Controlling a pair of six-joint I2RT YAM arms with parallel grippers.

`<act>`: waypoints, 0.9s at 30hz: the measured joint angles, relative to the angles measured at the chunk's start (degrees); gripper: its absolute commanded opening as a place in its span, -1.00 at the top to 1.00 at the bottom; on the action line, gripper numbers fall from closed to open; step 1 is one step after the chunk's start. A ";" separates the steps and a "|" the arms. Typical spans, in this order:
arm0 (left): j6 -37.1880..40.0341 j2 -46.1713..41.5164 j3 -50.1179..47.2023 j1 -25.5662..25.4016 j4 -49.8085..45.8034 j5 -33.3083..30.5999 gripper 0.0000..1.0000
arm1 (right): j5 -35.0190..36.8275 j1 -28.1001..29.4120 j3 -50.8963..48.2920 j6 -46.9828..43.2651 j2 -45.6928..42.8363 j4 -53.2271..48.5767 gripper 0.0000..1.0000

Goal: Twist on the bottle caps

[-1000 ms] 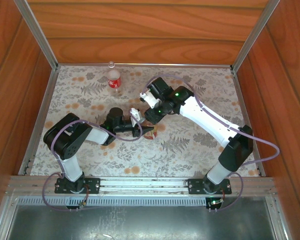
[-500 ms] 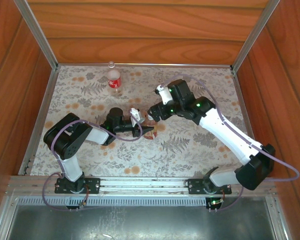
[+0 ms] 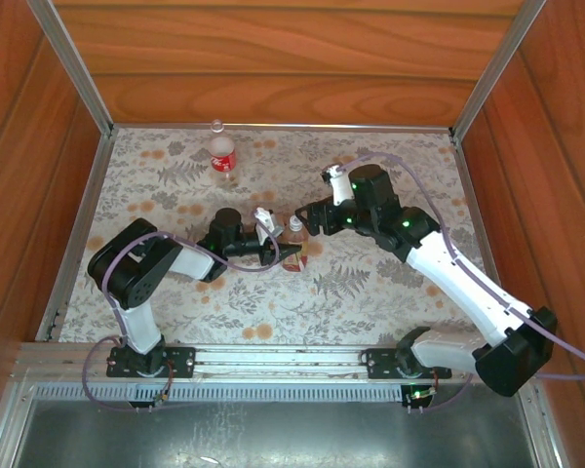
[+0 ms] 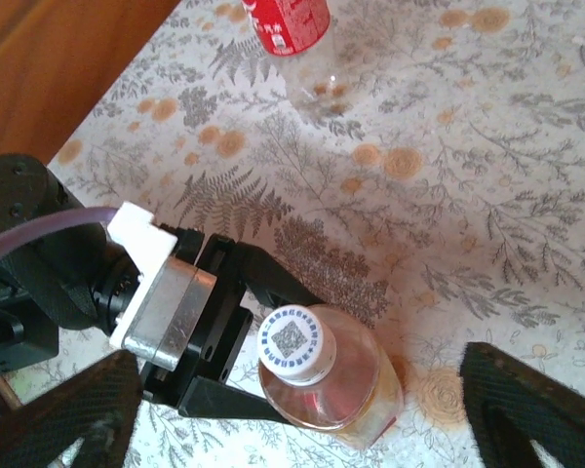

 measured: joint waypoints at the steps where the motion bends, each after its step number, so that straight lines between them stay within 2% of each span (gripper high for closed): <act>1: 0.00 0.09 0.04 0.00 0.02 0.04 -0.17 | -0.15 0.00 0.22 0.22 0.66 -0.28 -0.51; 5: 0.04 0.15 0.07 0.00 0.09 0.11 -0.17 | -1.22 0.00 0.87 0.85 3.89 -1.51 -0.36; 17: 0.50 0.15 0.07 0.00 0.09 0.48 -0.17 | -2.14 0.00 3.32 1.46 8.98 -3.37 -0.15; 27: 0.79 0.15 0.07 0.00 0.07 0.70 -0.17 | -1.90 0.00 4.57 1.51 10.71 -4.81 -0.06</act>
